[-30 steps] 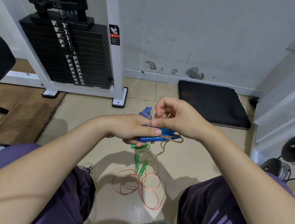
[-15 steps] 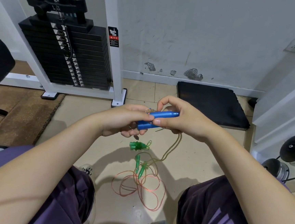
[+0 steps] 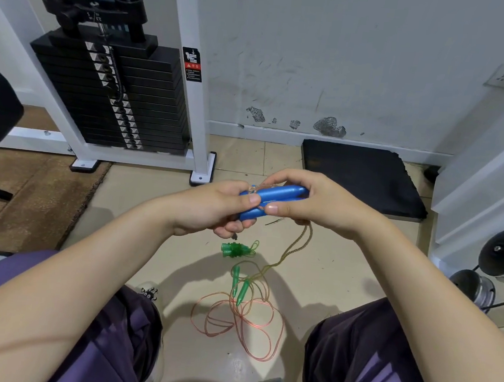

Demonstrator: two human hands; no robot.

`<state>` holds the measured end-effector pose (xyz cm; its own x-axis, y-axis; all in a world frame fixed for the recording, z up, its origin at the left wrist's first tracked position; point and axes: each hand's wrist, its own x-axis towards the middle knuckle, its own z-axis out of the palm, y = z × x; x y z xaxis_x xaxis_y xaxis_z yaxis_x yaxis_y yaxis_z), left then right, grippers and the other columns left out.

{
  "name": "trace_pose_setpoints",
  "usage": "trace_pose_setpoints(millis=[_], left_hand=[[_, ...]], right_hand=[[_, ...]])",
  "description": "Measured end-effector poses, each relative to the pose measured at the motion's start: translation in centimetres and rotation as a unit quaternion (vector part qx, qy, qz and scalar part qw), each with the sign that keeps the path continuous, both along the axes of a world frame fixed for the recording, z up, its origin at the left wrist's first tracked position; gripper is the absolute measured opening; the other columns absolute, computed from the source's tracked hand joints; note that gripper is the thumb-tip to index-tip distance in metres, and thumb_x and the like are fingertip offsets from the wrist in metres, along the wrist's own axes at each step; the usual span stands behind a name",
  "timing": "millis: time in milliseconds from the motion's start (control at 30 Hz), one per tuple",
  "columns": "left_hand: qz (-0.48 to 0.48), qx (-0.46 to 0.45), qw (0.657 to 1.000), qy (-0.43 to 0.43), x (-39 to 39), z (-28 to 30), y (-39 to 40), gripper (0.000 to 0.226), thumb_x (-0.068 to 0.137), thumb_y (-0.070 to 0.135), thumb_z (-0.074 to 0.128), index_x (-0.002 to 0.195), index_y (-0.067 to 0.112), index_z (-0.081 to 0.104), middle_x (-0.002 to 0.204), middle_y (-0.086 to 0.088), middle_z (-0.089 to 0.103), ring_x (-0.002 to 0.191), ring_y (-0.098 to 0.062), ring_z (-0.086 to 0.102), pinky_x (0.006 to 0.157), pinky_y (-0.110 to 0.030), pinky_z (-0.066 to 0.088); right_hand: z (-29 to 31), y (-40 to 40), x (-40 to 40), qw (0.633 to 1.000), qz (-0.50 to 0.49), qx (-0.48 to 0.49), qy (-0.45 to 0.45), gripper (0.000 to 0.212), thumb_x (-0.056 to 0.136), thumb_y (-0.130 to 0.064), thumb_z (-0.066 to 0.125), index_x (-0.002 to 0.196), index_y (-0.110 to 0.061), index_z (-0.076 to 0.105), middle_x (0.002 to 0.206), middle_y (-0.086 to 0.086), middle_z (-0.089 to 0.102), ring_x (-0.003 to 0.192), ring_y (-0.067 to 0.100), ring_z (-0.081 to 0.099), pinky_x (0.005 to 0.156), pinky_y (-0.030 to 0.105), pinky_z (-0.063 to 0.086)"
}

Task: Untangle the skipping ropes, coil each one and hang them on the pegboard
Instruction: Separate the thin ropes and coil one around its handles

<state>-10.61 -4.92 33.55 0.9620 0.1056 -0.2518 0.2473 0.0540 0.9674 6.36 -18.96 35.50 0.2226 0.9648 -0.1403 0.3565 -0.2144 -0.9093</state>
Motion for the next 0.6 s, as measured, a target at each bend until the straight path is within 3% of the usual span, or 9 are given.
trace_pose_setpoints(millis=[100,167,267,333,400,467,533,600], left_hand=[[0.035,-0.021,0.998,-0.041,0.1,0.6,0.3,0.028,0.101,0.032,0.048,0.112,0.006,0.049,0.073,-0.004,0.047,0.052,-0.006,0.033,0.043,-0.014,0.027],[0.069,-0.056,0.993,-0.078,0.1,1.1,0.5,0.021,0.102,0.031,0.047,0.106,0.011,0.054,0.07,-0.001,0.047,0.05,-0.006,0.031,0.041,-0.013,0.026],[0.144,-0.101,0.976,-0.127,0.2,1.6,0.8,0.02,0.105,0.028,0.041,0.101,0.013,0.053,0.07,-0.002,0.044,0.048,-0.006,0.029,0.04,-0.014,0.027],[0.192,-0.076,0.969,-0.138,0.5,1.6,1.0,0.022,0.108,0.026,0.035,0.105,0.01,0.049,0.07,-0.003,0.045,0.047,-0.007,0.03,0.04,-0.016,0.029],[0.236,0.048,0.963,-0.119,0.6,1.2,0.9,0.021,0.109,0.027,0.034,0.099,0.011,0.044,0.07,-0.005,0.047,0.044,-0.008,0.035,0.039,-0.021,0.032],[0.272,0.239,0.929,-0.078,0.8,0.6,1.1,0.023,0.107,0.029,0.039,0.086,0.019,0.041,0.068,-0.004,0.053,0.041,-0.008,0.044,0.041,-0.025,0.036],[0.273,0.388,0.88,-0.032,0.7,0.1,1.6,0.025,0.105,0.033,0.042,0.082,0.022,0.039,0.072,-0.004,0.059,0.053,-0.016,0.054,0.05,-0.03,0.037],[0.252,0.453,0.855,0.016,0.8,0.0,2.0,0.025,0.105,0.036,0.041,0.088,0.018,0.04,0.084,-0.009,0.06,0.072,-0.028,0.053,0.061,-0.035,0.034]], right_hand=[[-0.5,0.1,0.7,0.99,-0.013,0.054,0.128,0.044,0.072,-0.027,0.085,0.11,-0.023,0.063,0.081,0.0,0.062,0.067,0.016,0.053,0.059,0.029,0.047],[-0.9,0.2,0.8,0.982,-0.016,0.077,0.17,0.043,0.072,-0.021,0.083,0.109,-0.025,0.06,0.08,0.0,0.062,0.068,0.019,0.054,0.061,0.03,0.048],[-1.5,0.6,-0.1,0.987,-0.064,0.082,0.122,0.023,0.087,-0.011,0.071,0.102,-0.017,0.056,0.07,0.002,0.06,0.053,0.019,0.05,0.05,0.026,0.043],[-1.8,1.0,-1.2,0.991,-0.093,0.068,0.06,0.003,0.095,-0.01,0.061,0.095,-0.012,0.059,0.062,0.001,0.057,0.045,0.016,0.043,0.043,0.021,0.034],[-2.1,1.3,-2.3,0.995,-0.084,0.051,0.002,0.011,0.098,-0.011,0.056,0.093,-0.009,0.064,0.056,-0.003,0.053,0.044,0.008,0.04,0.045,0.018,0.033],[-2.0,1.4,-3.3,0.997,-0.044,0.038,-0.059,0.014,0.099,-0.014,0.055,0.094,-0.011,0.068,0.049,-0.014,0.051,0.044,0.0,0.042,0.05,0.012,0.033],[-1.6,1.5,-3.9,0.991,-0.023,0.036,-0.124,0.012,0.096,-0.019,0.061,0.094,-0.012,0.07,0.05,-0.015,0.05,0.048,0.001,0.043,0.051,0.011,0.031],[-1.1,1.5,-3.9,0.984,-0.022,0.038,-0.175,0.011,0.093,-0.023,0.066,0.094,-0.013,0.072,0.059,-0.009,0.05,0.051,0.004,0.041,0.053,0.016,0.03]])
